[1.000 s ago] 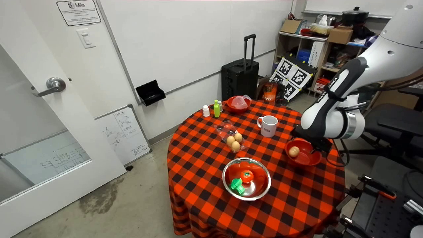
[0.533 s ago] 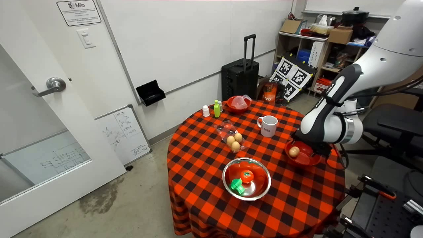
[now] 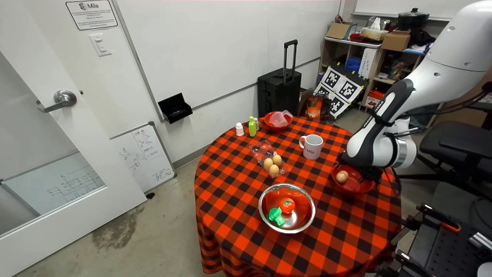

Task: Remove the egg from the bowl and put it on the table

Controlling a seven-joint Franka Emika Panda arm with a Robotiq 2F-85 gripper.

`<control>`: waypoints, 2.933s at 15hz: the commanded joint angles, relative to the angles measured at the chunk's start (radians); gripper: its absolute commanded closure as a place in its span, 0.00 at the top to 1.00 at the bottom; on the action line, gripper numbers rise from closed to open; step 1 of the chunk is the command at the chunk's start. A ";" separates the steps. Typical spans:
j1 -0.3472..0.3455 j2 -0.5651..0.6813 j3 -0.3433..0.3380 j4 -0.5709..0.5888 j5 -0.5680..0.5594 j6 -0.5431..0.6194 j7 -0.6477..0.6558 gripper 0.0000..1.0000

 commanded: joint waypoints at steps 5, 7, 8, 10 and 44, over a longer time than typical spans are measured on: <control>-0.007 0.065 -0.008 0.058 -0.027 0.016 -0.014 1.00; -0.009 0.071 -0.004 0.061 -0.026 0.017 -0.013 1.00; -0.009 0.074 -0.004 0.064 -0.026 0.017 -0.013 1.00; -0.004 0.076 -0.004 0.068 -0.015 0.015 -0.018 1.00; -0.172 -0.438 0.465 -0.238 -0.029 -0.053 -0.014 0.23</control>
